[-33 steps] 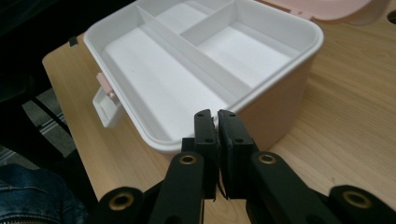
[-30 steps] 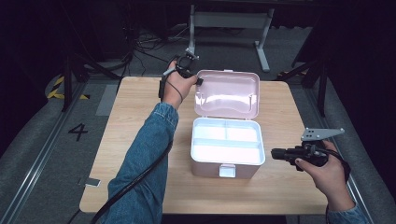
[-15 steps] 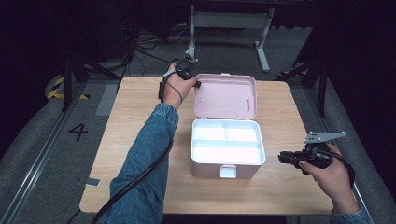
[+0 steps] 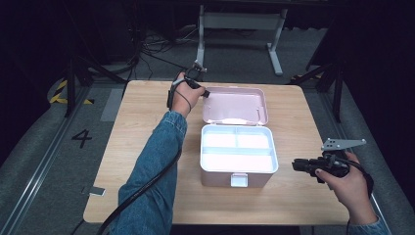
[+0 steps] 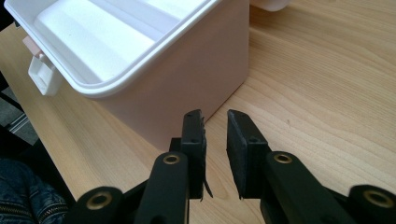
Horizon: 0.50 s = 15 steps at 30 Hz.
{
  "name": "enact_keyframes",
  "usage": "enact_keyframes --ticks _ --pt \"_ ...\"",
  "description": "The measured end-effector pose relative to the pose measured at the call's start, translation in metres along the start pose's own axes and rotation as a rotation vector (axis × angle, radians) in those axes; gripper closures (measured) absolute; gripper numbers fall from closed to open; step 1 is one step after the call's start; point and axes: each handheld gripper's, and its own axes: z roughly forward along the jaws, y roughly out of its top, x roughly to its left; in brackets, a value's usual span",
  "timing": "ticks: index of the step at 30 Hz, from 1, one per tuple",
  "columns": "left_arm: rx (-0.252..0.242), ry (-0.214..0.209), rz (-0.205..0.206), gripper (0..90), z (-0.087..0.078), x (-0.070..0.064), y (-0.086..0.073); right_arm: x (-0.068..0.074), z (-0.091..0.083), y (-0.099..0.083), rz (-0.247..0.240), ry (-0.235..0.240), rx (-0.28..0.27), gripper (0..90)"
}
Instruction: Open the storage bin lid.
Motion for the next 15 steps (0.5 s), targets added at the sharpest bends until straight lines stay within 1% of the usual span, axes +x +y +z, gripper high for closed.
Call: enact_keyframes --ticks 3,4,6,7,9,10,11,12,13,15 --pt "0.001 0.001 -0.007 69.2 0.002 0.002 -0.003 0.0 -0.001 0.0 0.007 -0.001 -0.003 77.4" --pt "-0.006 0.0 -0.014 67.3 0.001 0.003 -0.004 0.0 -0.001 0.0 0.007 0.0 -0.004 77.4" --pt "-0.012 0.0 -0.012 63.7 -0.001 0.004 -0.005 0.0 -0.001 0.0 0.008 0.001 -0.004 77.4" --pt "-0.01 0.0 -0.014 63.7 -0.003 0.005 -0.006 -0.001 0.0 0.0 0.007 0.0 -0.003 77.4" --pt "-0.025 0.011 -0.011 59.0 -0.009 0.006 -0.008 -0.001 0.0 0.0 0.003 -0.001 -0.002 77.2" --pt "-0.032 0.01 -0.007 58.9 -0.012 0.006 -0.008 -0.001 0.001 0.001 0.008 0.002 -0.003 77.2" --pt "-0.044 0.006 -0.002 58.1 -0.02 0.005 -0.01 -0.001 0.001 0.001 0.009 0.001 -0.001 77.3" --pt "-0.047 0.005 0.008 57.2 -0.024 0.004 -0.01 -0.001 0.001 0.002 0.007 0.002 -0.001 77.3" --pt "-0.047 0.005 0.008 56.6 -0.024 0.004 -0.01 -0.001 0.001 0.002 0.004 0.0 -0.001 77.2" --pt "-0.064 0.002 0.032 56.4 -0.036 0.0 -0.011 -0.002 0.002 0.003 0.003 -0.002 0.0 77.2"
